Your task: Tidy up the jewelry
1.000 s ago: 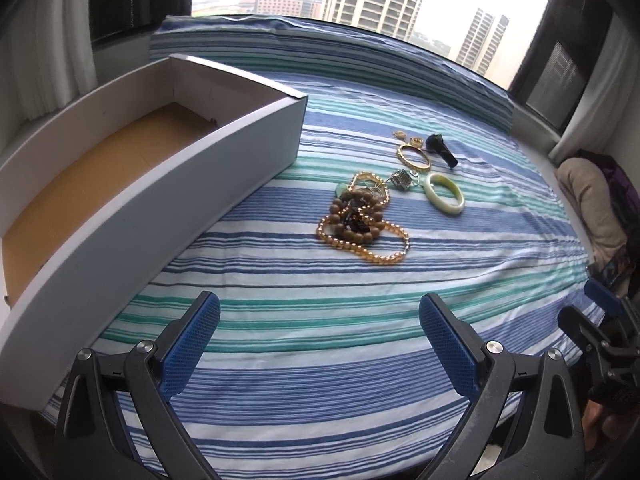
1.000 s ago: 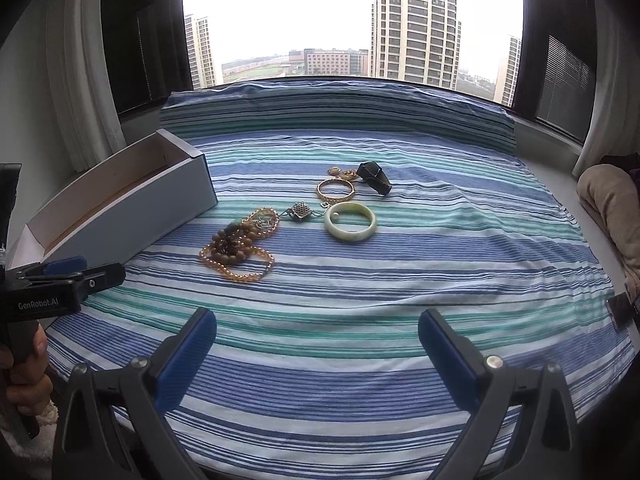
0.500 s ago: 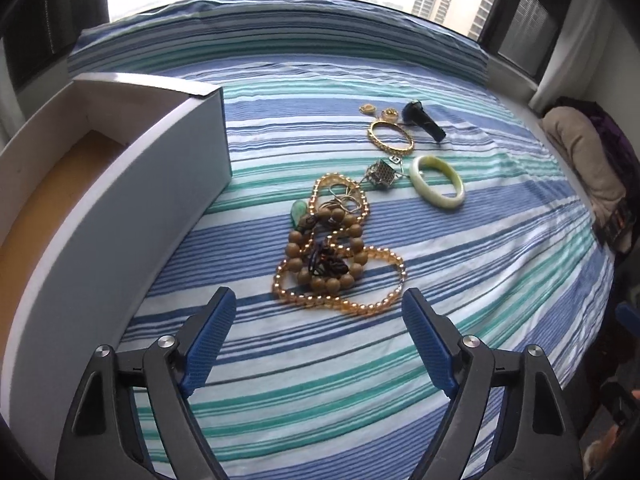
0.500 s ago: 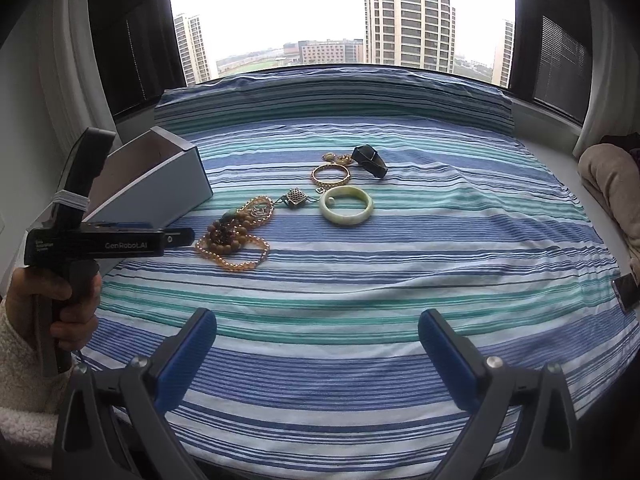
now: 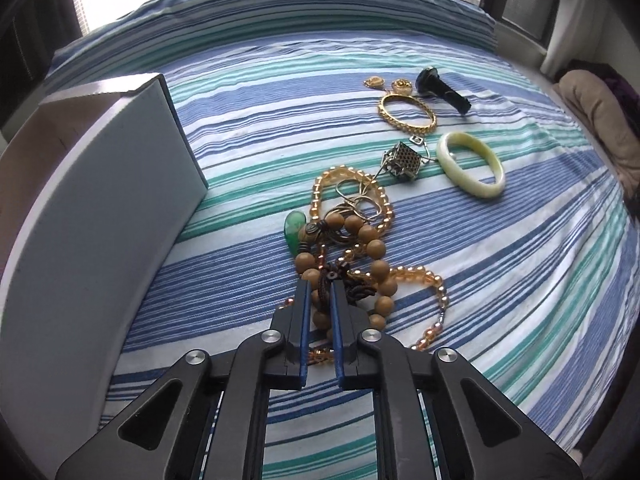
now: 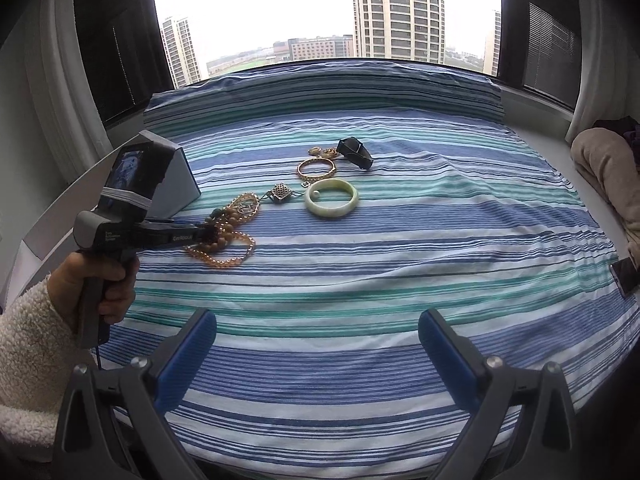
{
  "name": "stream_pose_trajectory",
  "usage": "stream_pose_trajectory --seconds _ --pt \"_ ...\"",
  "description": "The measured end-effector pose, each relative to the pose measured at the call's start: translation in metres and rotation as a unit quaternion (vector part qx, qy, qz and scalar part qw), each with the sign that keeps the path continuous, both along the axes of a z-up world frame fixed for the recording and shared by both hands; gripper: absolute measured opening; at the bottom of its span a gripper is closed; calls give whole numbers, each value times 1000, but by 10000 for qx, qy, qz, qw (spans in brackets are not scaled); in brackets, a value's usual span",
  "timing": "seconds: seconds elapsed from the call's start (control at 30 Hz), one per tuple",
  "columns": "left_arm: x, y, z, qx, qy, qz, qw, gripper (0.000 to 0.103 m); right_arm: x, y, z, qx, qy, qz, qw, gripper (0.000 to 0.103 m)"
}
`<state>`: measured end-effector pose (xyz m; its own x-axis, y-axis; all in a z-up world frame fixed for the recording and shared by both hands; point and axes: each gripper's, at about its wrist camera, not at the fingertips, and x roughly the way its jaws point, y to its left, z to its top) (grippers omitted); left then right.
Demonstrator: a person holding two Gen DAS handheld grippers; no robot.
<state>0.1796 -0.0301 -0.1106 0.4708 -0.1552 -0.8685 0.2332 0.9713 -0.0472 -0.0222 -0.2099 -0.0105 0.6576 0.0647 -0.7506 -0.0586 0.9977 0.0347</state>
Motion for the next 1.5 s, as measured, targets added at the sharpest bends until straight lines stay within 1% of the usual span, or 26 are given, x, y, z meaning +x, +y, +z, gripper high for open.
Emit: stream_pose_trajectory --seconds 0.13,0.3,0.4,0.5,0.6,0.67,0.73,0.9,0.97,1.0,1.1,1.2,1.27,1.33,1.4,1.5 --pt "-15 16 23 -465 -46 53 9989 8 2 -5 -2 58 27 -74 10000 103" --pt "-40 38 57 -880 -170 103 9959 8 4 0 -3 59 41 -14 10000 103" --pt "-54 48 64 -1070 -119 121 9941 8 4 2 -3 50 51 11 10000 103" --pt "-71 61 62 -1259 28 167 9919 8 5 3 -5 38 74 26 10000 103" --pt "-93 74 51 -1208 161 126 9925 8 4 5 -5 17 90 51 9999 103" --pt "-108 84 42 -1048 261 120 9941 9 5 7 -6 3 110 64 9999 103" --pt "-118 96 35 -870 294 353 9951 9 6 8 -8 0 153 79 9999 103" --pt "-131 138 30 -968 285 1063 9892 9 7 18 -12 6 256 204 9995 103" --pt "-135 147 30 -1050 265 1200 9868 13 8 24 -12 -26 260 293 9992 103" --pt "-137 148 31 -1087 253 1182 9867 13 8 28 -12 -33 273 349 9990 103" --pt "-143 134 34 -1038 229 821 9909 20 10 38 -15 -24 338 518 9981 103" --pt "-148 113 31 -919 263 431 9945 32 10 50 -16 -15 406 732 9965 103" --pt "-151 100 27 -724 249 318 9966 56 10 56 -18 -5 454 838 9954 103" --pt "-152 90 22 -378 146 302 9987 65 9 60 -20 -2 511 902 9946 103" --pt "-150 83 15 -184 147 298 9993 65 9 62 -21 -17 544 935 9941 103" --pt "-145 78 6 -179 228 342 9990 65 9 63 -21 -27 557 944 9940 103"
